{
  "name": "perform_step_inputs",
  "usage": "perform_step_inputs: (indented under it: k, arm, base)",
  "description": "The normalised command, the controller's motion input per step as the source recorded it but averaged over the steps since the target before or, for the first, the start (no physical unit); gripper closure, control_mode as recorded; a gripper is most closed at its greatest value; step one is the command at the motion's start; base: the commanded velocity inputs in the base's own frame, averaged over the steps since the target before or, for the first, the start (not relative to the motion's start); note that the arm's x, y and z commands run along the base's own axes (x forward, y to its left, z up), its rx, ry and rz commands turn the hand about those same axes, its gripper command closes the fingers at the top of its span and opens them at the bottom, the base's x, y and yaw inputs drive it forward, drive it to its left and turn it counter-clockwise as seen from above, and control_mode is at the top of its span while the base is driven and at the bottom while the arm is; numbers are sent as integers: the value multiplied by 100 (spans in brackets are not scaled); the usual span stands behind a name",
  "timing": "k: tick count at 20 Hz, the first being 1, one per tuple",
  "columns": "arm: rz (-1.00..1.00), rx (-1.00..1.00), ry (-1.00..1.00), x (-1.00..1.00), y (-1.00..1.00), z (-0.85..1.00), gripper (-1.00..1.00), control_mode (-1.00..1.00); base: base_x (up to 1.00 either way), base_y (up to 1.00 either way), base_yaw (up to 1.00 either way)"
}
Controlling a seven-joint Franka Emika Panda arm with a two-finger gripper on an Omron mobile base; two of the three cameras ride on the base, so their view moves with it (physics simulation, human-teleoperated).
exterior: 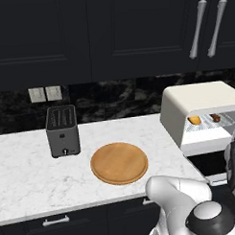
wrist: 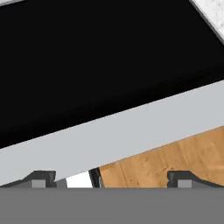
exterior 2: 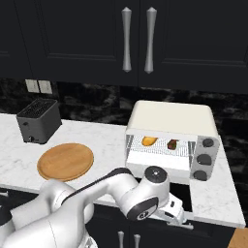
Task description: Pick up the kebab skewer and baguette bread, and place them inside the toaster oven. Close the toaster oven door and start by setting the timer.
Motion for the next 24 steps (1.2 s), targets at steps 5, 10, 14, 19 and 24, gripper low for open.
perform_step_inputs:
  k: [5, 10, 14, 19, 24]
  arm:
    - [34, 0, 8, 19, 0, -33, -100, -100]
    - [15, 0, 1, -71, 2, 0, -100, -100]
    - [0, 0, 0, -55, 29, -2, -100, -100]
    - [0, 0, 0, 10, 47, -43, -100, -100]
    - [3, -1, 2, 27, 18, -75, -100, -100]
  base:
    - [0, 0, 0]
    - [0, 0, 0]
    - [0, 0, 0]
    - [0, 0, 0]
    - [0, 0, 0]
